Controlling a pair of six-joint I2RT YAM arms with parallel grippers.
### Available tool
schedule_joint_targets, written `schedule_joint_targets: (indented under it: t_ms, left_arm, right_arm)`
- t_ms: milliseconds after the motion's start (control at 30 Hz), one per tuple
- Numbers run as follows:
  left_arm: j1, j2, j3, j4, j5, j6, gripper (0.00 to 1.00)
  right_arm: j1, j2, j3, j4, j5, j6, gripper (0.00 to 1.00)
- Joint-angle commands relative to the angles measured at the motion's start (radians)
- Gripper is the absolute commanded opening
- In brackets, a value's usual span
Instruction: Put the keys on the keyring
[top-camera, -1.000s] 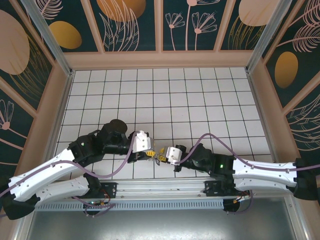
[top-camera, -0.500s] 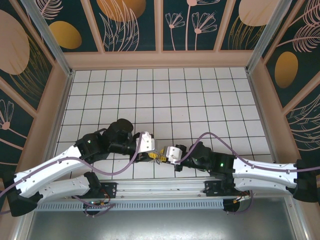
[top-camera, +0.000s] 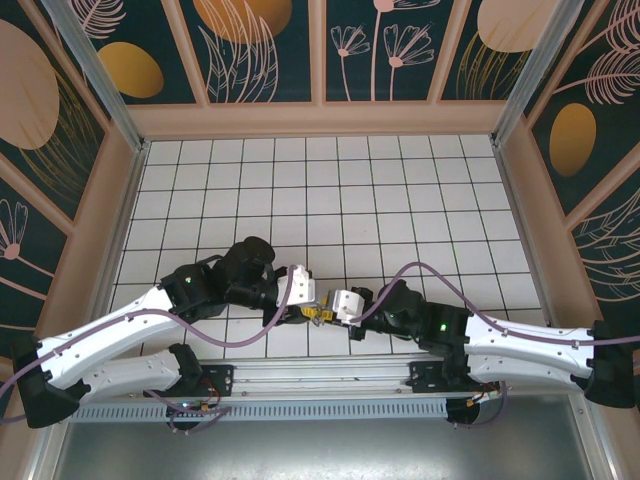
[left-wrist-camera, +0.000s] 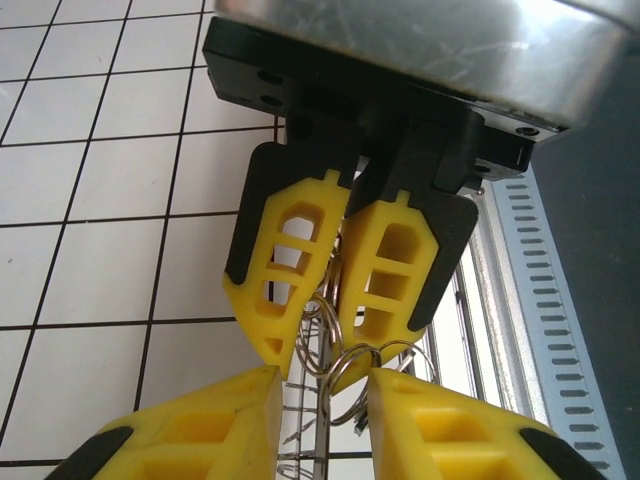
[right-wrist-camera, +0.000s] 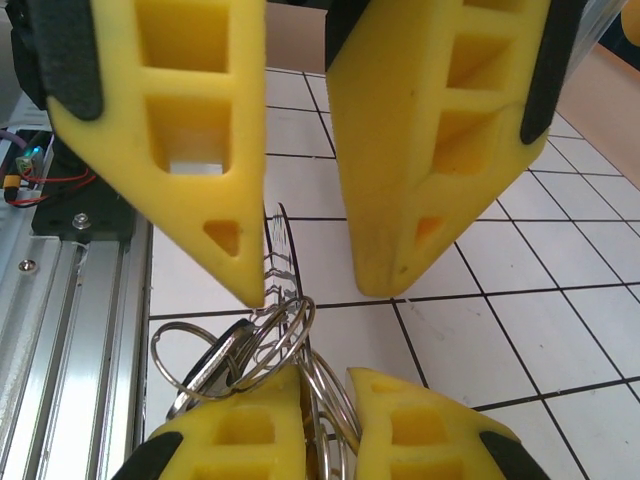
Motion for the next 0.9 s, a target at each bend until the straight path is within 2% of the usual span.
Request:
schedule_joint_targets:
  t_ms: [0, 233, 333, 533, 867]
  left_arm:
    - [-0.004, 0.010, -0.008, -0.011, 0.026, 0.025, 0.28]
    - [-0.004, 0.029, -0.010, -0.011, 0.031, 0.039, 0.27]
    - [-0.004, 0.030, -0.010, -0.006, 0.032, 0.041, 0.20]
    - [-0.004, 0.023, -0.012, -0.007, 0.030, 0.039, 0.00]
    - [-0.005, -0.021, -0.025, 0.008, 0.023, 0.022, 0.00]
  right_arm:
    - [-0.011, 0.002, 0.053, 0.036, -0.025, -0.015, 0.00]
    - [-0.012, 0.006, 0.061, 0.033, -0.029, -0.015, 0.00]
    - [-0.013, 0.009, 0.062, 0.032, -0.029, -0.013, 0.00]
    - [-0.018, 0.010, 0.061, 0.030, -0.027, -0.010, 0.00]
    - [-0.025, -0.005, 0.052, 0.028, -0.024, 0.002, 0.00]
